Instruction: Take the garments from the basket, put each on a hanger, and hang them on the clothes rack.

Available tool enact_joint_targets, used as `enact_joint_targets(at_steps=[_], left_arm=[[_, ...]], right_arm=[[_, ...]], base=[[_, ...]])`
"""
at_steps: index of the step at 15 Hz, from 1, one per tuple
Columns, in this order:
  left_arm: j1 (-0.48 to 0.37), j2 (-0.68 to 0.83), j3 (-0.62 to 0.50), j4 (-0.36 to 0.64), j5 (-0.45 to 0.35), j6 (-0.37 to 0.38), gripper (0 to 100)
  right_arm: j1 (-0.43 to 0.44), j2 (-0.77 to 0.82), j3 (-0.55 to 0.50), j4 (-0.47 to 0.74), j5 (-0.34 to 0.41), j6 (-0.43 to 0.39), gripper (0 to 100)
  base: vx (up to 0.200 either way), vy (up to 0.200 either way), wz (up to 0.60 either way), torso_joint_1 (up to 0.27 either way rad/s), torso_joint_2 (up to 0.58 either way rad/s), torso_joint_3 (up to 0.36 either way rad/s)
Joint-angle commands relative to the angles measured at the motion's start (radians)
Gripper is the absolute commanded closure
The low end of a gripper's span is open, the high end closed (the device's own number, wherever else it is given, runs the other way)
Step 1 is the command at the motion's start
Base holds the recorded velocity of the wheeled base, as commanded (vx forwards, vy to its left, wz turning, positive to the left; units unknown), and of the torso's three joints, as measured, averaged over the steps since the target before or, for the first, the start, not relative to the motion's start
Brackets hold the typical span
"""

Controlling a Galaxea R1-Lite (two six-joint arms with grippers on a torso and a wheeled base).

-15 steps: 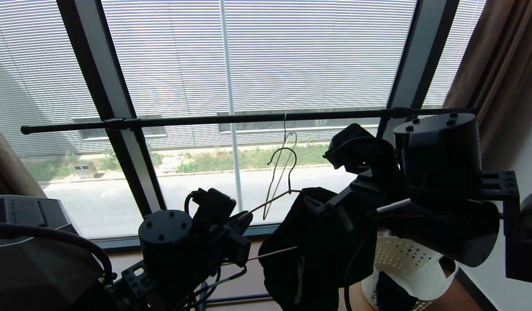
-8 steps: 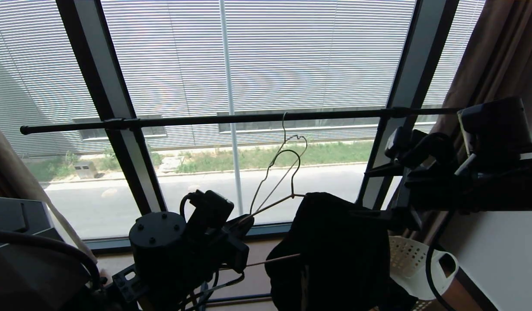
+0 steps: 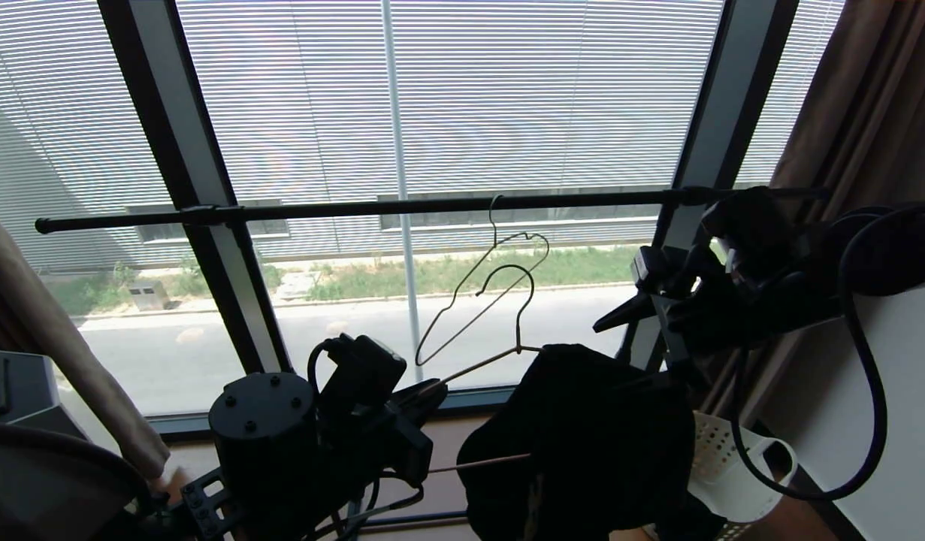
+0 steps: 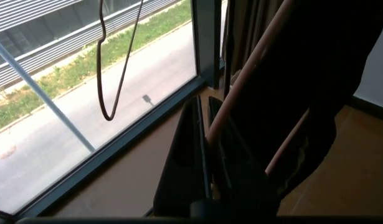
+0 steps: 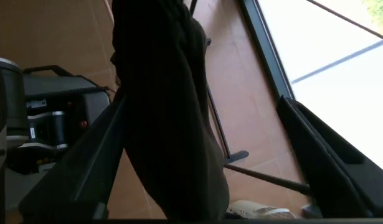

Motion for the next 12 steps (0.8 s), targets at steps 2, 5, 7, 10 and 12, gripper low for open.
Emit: enact_joint_targets(at_steps=[2, 5, 7, 10, 12], left_arm=[[-0.004, -0.011, 0.008, 0.0, 0.0, 0.001, 100], [-0.02, -0.012, 0.01, -0.001, 0.0, -0.001, 100], [-0.02, -0.017, 0.022, -0.001, 0.002, -0.001, 100], [-0.017, -0.017, 0.039, -0.004, 0.0, -0.007, 100], [-0.017, -0.017, 0.037, -0.004, 0.0, -0.008, 100]], right_arm=[[0.046, 0.104, -0.077, 0.006, 0.006, 0.025, 0], [0.094, 0.133, -0.126, 0.006, 0.005, 0.071, 0], [0.123, 0.158, -0.152, 0.006, 0.005, 0.092, 0], [0.127, 0.159, -0.156, 0.006, 0.005, 0.094, 0], [0.127, 0.153, -0.147, 0.006, 0.011, 0.092, 100]], base=[[0.0, 0.0, 0.0, 0.0, 0.0, 0.0], [0.0, 0.0, 0.0, 0.0, 0.0, 0.0], [0.0, 0.0, 0.0, 0.0, 0.0, 0.0], [0.0, 0.0, 0.0, 0.0, 0.0, 0.0], [0.0, 0.0, 0.0, 0.0, 0.0, 0.0]])
